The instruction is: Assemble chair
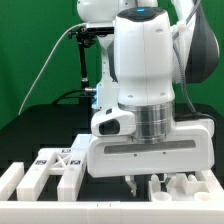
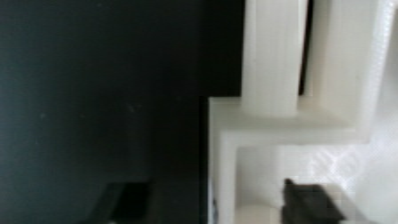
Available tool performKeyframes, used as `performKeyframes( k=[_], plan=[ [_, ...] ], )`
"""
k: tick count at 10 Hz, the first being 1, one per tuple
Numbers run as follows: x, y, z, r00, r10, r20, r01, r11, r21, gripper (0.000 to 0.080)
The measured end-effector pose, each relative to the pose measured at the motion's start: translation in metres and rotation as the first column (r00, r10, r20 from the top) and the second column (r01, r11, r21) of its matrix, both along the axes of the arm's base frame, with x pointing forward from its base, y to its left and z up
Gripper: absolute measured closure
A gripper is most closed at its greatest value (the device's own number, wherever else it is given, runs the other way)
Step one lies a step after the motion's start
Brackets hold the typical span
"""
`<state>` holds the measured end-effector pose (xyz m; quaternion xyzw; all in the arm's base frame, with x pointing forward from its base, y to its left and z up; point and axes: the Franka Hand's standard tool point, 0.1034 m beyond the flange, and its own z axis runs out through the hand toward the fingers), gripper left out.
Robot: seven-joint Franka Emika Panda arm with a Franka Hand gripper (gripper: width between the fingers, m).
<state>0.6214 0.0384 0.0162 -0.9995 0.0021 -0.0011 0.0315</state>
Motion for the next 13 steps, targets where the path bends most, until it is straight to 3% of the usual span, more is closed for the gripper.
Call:
performKeyframes(
  k=[1,2,3,9,11,13],
  plan=[
    [0.0,0.0,0.0,1.0,0.0,0.0,0.0,1.0,0.0,0.0326],
    [0.0,0.0,0.0,1.0,0.0,0.0,0.0,1.0,0.0,0.0187],
    [0.0,0.0,0.0,1.0,0.0,0.0,0.0,1.0,0.0,0.0158],
    [0.0,0.0,0.001,1.0,0.0,-0.004,0.0,1.0,0.0,0.015],
    [-0.017,-0.002,0.029,0.996,0.001,-0.087,-0.001,1.0,0.006,0.015],
    [-0.039,0.006,0.042,0.99,-0.019,-0.141,0.019,1.0,0.001,0.015]
  ],
)
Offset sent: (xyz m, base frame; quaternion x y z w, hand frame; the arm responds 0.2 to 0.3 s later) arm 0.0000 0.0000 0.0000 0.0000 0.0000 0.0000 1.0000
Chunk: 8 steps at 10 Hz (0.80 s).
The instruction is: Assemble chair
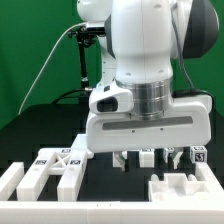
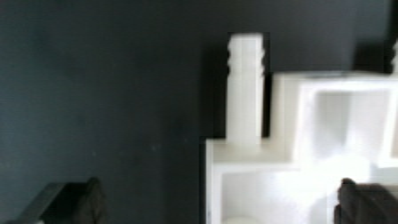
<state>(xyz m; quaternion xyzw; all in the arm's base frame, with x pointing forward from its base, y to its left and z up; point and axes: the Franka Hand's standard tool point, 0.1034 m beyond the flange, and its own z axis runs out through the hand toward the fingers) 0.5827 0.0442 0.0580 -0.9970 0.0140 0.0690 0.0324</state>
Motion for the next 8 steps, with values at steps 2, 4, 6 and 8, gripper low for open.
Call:
performKeyframes(
  k=[2,4,6,8],
  plan=[
    [-0.005,0.003,-0.001,0.992,0.011,-0.127,-0.01,1.0,0.01,0.015],
    [-0.013,0.004,-0.002,0.958,0.023,-0.285,-0.018,1.0,0.02,0.015],
    [-0.041,0.003,-0.006,0.872,0.03,-0.489,-0.038,0.999,-0.007,0.015],
    [-0.066,0.0,-0.002,0.786,0.036,-0.617,-0.049,0.999,-0.005,0.015]
  ],
)
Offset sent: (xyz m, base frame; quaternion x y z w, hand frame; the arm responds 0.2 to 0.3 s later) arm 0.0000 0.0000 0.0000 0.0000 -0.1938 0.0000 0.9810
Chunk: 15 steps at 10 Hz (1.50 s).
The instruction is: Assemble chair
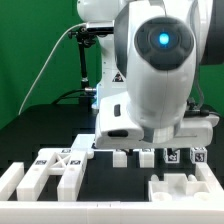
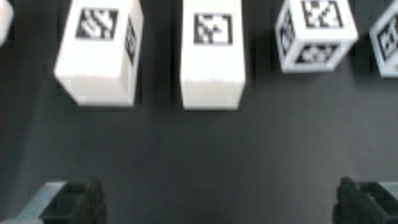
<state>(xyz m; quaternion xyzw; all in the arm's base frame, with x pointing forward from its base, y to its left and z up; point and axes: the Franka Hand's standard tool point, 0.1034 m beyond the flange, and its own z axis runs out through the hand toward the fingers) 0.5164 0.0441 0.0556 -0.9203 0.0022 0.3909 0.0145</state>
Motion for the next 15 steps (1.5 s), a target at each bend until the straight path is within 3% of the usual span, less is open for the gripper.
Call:
performKeyframes(
  k=[1,5,7,9,15],
  plan=[
    [-0.012,0.0,0.0,0.998,0.002,-0.064,-0.002,1.0,0.0,0.015],
    [-0.011,0.002,-0.006,0.998,-0.001,-0.059,0.001,1.0,-0.004,0.015],
    [-0.032,0.012,-0.017,0.997,0.007,-0.078,-0.008,1.0,-0.012,0.015],
    [-0.04,0.01,-0.027,0.996,0.003,-0.085,-0.005,1.0,-0.015,0.015],
    [-0.044,0.011,-0.037,0.995,0.001,-0.098,-0.003,1.0,-0.019,0.015]
  ],
)
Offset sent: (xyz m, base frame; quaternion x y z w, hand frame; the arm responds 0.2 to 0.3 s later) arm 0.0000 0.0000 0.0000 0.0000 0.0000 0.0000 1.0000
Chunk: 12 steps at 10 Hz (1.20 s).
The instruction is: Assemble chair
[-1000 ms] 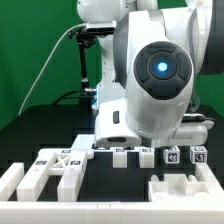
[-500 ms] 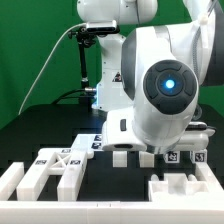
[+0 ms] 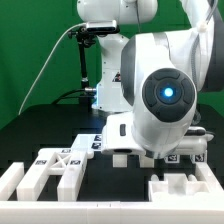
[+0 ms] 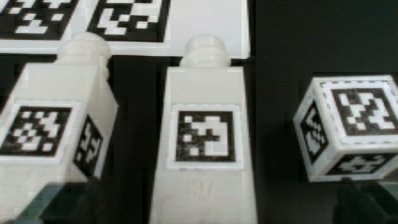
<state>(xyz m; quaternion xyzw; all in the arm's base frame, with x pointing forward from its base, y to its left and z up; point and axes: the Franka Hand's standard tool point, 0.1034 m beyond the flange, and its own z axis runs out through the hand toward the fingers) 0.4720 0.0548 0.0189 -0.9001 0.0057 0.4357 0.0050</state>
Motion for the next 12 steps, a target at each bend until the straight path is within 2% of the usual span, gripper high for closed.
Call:
performKeyframes(
  k=[2,3,4,5,6,12],
  plan=[
    [-0.0025,-0.0003,-0.0038,1.0,-0.001,-0.007,0.001,1.0,-0.002,0.015],
    [-0.0023,-0.0003,-0.0037,1.0,-0.001,-0.007,0.001,1.0,-0.002,0.0289],
    [-0.0023,-0.0003,-0.0037,1.0,-0.001,-0.007,0.001,1.0,-0.002,0.0289],
    [-0.0024,-0.0003,-0.0038,1.0,-0.001,-0.007,0.001,1.0,-0.002,0.0427],
    [-0.0023,-0.0003,-0.0037,1.0,-0.001,-0.007,0.001,1.0,-0.001,0.0517],
    [-0.0023,-0.0003,-0.0037,1.0,-0.001,-0.007,0.001,1.0,-0.001,0.0516]
  ],
)
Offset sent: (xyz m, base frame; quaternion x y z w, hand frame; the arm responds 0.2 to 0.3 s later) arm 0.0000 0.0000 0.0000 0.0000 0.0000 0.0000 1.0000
